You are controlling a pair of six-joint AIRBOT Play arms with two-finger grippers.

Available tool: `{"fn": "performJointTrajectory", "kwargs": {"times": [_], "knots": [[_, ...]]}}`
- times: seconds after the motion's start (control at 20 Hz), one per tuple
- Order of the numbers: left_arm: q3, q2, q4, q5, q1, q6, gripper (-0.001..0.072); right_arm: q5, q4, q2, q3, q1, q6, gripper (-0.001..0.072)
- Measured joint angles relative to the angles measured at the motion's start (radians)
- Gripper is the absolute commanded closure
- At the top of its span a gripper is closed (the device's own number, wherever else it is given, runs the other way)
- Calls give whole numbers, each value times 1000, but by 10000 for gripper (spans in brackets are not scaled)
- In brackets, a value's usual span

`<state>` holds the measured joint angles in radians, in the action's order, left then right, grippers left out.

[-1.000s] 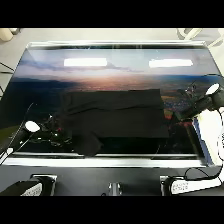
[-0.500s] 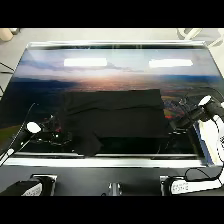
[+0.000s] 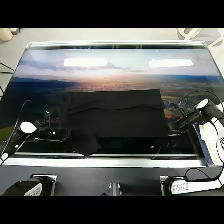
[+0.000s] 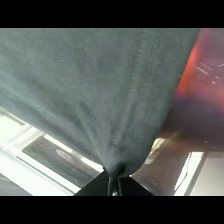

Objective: Fold the shirts.

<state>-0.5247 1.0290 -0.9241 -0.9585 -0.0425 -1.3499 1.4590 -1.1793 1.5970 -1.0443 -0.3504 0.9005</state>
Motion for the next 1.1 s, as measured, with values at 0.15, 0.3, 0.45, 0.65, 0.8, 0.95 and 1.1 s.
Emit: {"fn": "performJointTrajectory", "kwargs": {"times": [0.15,0.3,0.45,0.65,0.8,0.95,1.1], "knots": [[-50,-64,-11,4,9,0,678,-2,11,-32,-43,2,-28,692],[-134,-103,-22,5,49,-23,678,-38,19,-69,-133,45,-49,692],[-233,-58,-27,7,103,-35,679,-144,-23,-68,-241,122,-40,692],[-420,128,-5,8,134,-2,678,-288,-95,9,-387,205,9,692],[-586,320,31,5,138,27,677,-390,-113,85,-456,245,35,691],[-760,514,48,-48,141,39,677,-486,-116,145,-483,257,87,690],[-887,665,53,-95,139,37,657,-546,-79,195,-494,262,125,670]]}}
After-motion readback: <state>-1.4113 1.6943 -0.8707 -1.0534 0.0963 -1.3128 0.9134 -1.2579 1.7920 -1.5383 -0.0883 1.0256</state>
